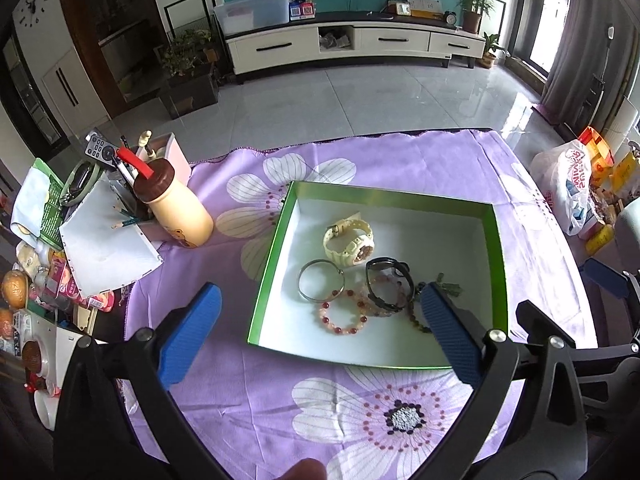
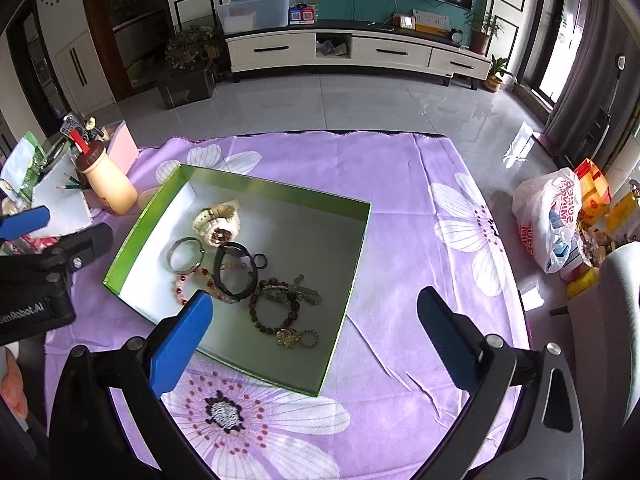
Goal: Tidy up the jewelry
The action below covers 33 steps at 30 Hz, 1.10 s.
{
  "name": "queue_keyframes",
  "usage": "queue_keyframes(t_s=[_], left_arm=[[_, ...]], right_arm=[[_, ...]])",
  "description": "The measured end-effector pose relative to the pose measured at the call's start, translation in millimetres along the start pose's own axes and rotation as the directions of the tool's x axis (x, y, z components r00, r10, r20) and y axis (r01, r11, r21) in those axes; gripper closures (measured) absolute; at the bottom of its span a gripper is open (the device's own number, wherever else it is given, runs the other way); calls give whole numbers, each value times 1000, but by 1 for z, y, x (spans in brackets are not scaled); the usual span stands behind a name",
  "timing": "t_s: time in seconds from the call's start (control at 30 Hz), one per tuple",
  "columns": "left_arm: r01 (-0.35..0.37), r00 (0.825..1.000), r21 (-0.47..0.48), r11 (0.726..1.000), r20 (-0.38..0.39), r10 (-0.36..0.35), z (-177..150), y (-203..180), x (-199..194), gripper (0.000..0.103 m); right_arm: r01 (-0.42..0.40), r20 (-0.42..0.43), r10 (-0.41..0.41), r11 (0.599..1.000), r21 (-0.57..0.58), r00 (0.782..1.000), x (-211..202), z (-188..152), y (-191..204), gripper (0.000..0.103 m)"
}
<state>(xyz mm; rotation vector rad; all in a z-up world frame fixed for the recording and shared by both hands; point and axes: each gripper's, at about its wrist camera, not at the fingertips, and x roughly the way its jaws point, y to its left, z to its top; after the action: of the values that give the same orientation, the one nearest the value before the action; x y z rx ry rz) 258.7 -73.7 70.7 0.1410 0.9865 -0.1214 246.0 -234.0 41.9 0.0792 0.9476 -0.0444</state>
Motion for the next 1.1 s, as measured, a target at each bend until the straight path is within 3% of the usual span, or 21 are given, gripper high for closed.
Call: queue_keyframes(t_s=[1.1], left_arm=[[8, 998, -39, 999, -66, -10, 5, 2, 16, 2]], right_arm=[[-6, -36, 6, 1000, -9, 999, 18, 2, 0, 1]])
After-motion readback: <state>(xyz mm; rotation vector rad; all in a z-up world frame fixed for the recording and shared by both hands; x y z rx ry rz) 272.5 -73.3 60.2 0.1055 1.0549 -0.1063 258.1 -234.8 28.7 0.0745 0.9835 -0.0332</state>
